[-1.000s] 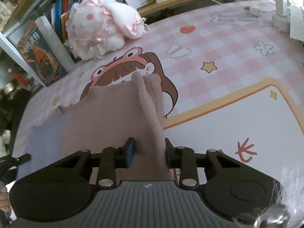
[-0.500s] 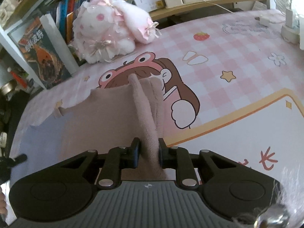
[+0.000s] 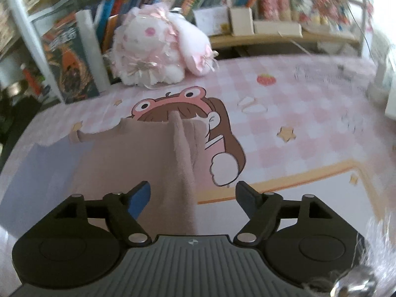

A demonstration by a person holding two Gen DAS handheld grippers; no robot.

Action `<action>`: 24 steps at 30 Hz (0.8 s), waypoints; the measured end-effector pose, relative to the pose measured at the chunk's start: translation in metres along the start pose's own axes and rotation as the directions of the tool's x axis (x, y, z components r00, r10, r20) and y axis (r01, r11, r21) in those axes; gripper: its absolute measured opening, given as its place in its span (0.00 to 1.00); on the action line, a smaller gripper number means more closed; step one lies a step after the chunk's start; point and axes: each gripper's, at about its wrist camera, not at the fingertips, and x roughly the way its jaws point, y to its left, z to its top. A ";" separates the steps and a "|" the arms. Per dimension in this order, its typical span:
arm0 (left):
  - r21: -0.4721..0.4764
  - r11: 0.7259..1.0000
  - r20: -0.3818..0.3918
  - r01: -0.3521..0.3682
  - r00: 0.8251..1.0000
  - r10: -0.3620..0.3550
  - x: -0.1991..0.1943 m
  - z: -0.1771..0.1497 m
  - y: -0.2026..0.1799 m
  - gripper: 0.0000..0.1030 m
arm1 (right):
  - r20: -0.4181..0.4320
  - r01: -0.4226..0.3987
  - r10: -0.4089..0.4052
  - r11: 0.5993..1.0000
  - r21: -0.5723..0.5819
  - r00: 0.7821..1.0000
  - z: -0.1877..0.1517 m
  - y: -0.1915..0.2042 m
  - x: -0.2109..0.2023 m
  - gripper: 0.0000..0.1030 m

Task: Fold clothes
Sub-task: 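Lay the folded sides down and open both grippers, then grasp the tan edge with the right gripper while the left gripper grasps the lavender edge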

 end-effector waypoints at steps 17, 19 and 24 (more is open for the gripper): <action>-0.011 0.988 0.007 -0.157 0.988 0.157 -0.061 -0.093 -0.089 0.69 | -0.021 -0.130 0.131 0.938 -0.322 0.991 -0.049 -0.022 -0.045 0.80; -0.007 0.984 -0.020 -0.179 0.984 0.179 -0.061 -0.103 -0.095 0.69 | -0.037 -0.150 0.146 0.927 -0.343 0.989 -0.057 -0.025 -0.049 0.80; 0.019 0.980 -0.060 -0.198 0.978 0.199 -0.062 -0.114 -0.105 0.74 | -0.067 -0.179 0.166 0.908 -0.378 0.984 -0.068 -0.026 -0.055 0.80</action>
